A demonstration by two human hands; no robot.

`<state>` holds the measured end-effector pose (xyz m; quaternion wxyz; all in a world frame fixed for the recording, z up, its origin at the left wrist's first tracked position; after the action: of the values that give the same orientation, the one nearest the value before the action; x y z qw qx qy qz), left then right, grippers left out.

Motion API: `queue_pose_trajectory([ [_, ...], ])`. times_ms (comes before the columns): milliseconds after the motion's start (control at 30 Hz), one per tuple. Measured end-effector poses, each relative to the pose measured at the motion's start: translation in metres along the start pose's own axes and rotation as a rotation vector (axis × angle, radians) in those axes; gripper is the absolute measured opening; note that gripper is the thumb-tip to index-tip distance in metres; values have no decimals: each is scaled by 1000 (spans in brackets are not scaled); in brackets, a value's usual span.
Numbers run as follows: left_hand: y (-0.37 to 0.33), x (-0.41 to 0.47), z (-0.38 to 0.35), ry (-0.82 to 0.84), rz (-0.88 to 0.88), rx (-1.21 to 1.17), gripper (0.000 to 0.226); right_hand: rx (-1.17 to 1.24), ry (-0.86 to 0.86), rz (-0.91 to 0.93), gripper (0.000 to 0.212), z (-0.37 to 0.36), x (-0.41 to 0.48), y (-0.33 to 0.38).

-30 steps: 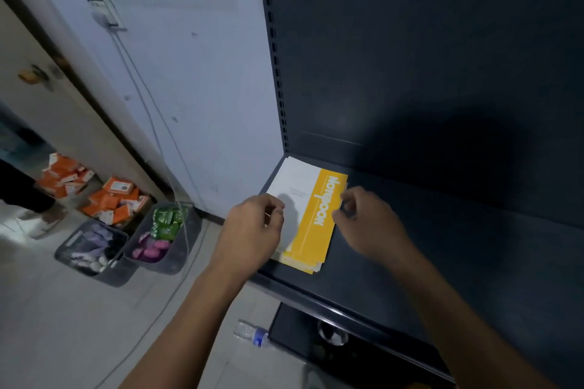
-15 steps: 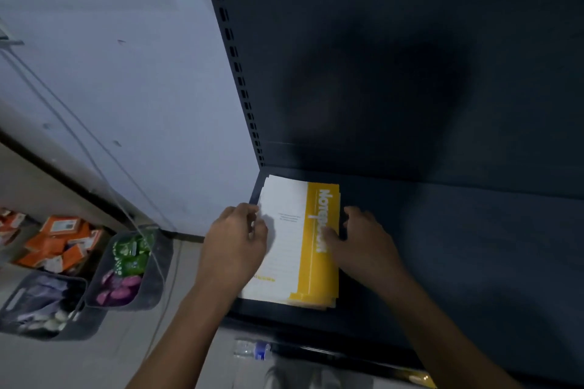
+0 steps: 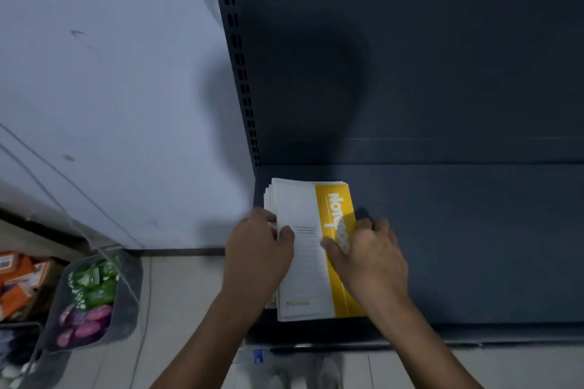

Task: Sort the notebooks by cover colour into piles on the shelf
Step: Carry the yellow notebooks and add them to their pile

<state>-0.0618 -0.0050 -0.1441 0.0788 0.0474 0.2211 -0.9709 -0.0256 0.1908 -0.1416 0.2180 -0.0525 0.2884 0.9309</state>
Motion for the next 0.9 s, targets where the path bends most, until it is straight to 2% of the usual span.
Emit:
queue_pose_trajectory([
  [233, -2, 1, 0, 18, -40, 84, 19, 22, 9, -53, 70, 1, -8, -6],
  [533, 3, 16, -16, 169, 16, 156, 41, 83, 66, -100, 72, 0, 0, -9],
  [633, -6, 13, -12, 160, -3, 169, 41, 85, 87, -106, 74, 0, 2, -11],
  [800, -37, -4, -10, 145, -145, 191, 27, 81, 143, -89, 73, 1, 5, -13],
  [900, -40, -9, -18, 209, -138, 51, 20, 107, 179, -87, 71, 0, 7, -16],
])
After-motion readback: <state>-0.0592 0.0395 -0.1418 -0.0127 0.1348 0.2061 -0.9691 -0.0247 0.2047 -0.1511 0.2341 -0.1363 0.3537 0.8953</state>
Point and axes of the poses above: each hand's wrist, its own x-axis towards the middle knuckle, its own z-axis out of the back of the hand, y = z × x, the point moved 8 cm from there along x, towards the middle knuckle, and after that the axes turned 13 degrees about x, right-handed, at the moved point
